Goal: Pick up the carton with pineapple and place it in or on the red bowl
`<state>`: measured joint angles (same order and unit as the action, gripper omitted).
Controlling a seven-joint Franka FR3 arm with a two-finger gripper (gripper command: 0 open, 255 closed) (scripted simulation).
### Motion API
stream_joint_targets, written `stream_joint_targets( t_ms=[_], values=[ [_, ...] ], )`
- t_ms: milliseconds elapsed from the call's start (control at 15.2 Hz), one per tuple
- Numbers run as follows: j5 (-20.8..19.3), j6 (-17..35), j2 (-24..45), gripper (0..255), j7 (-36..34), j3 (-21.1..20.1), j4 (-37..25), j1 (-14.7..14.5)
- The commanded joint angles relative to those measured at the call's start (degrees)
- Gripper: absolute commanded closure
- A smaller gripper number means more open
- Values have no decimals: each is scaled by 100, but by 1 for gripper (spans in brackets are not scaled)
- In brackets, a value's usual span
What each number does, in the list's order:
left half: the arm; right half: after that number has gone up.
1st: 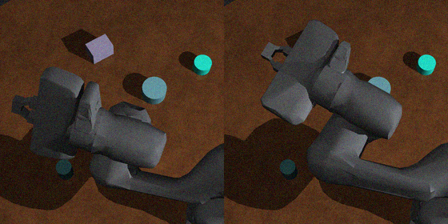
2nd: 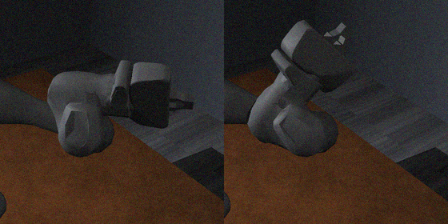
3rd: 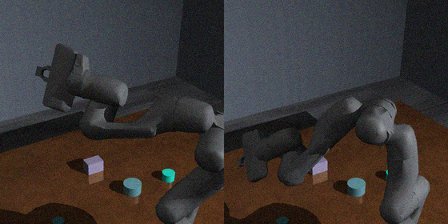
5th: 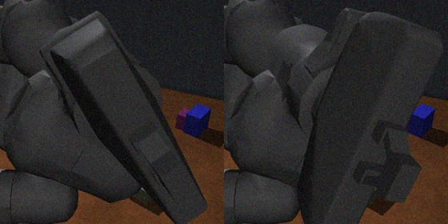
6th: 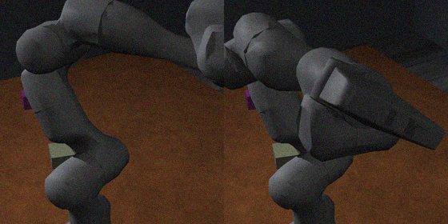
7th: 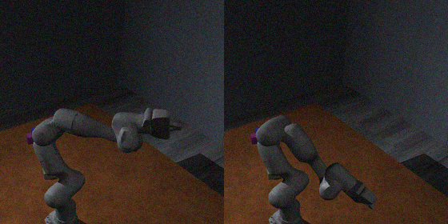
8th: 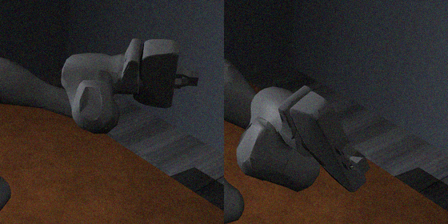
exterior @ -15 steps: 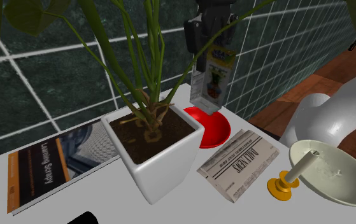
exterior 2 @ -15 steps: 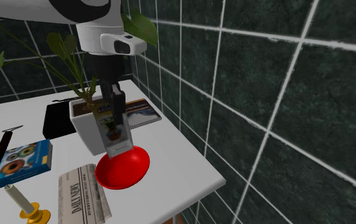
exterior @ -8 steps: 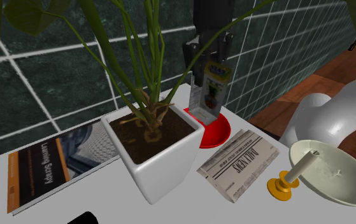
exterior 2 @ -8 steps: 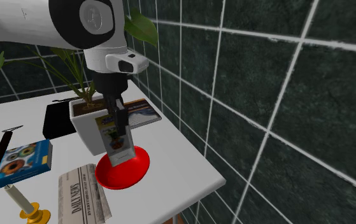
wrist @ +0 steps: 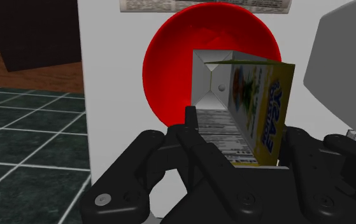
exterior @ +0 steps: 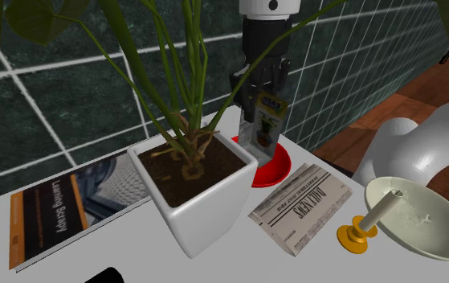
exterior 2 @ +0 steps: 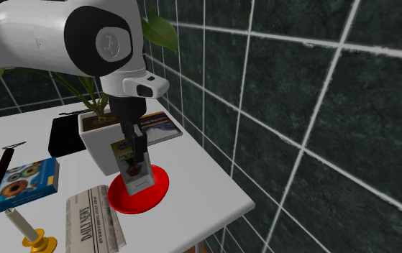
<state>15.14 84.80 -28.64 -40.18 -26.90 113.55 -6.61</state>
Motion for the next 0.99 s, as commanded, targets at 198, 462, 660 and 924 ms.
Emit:
stream_joint_targets(
  t_ms=[198, 462, 660, 924],
  values=[
    [1, 7, -1, 255, 0, -1, 4, 0],
    [1, 7, -1, 0, 0, -1, 3, 0],
    [-32, -172, 73, 0, -26, 14, -246, 20],
    [-125, -677, 323, 0, -113, 36, -992, 76]
  ],
)
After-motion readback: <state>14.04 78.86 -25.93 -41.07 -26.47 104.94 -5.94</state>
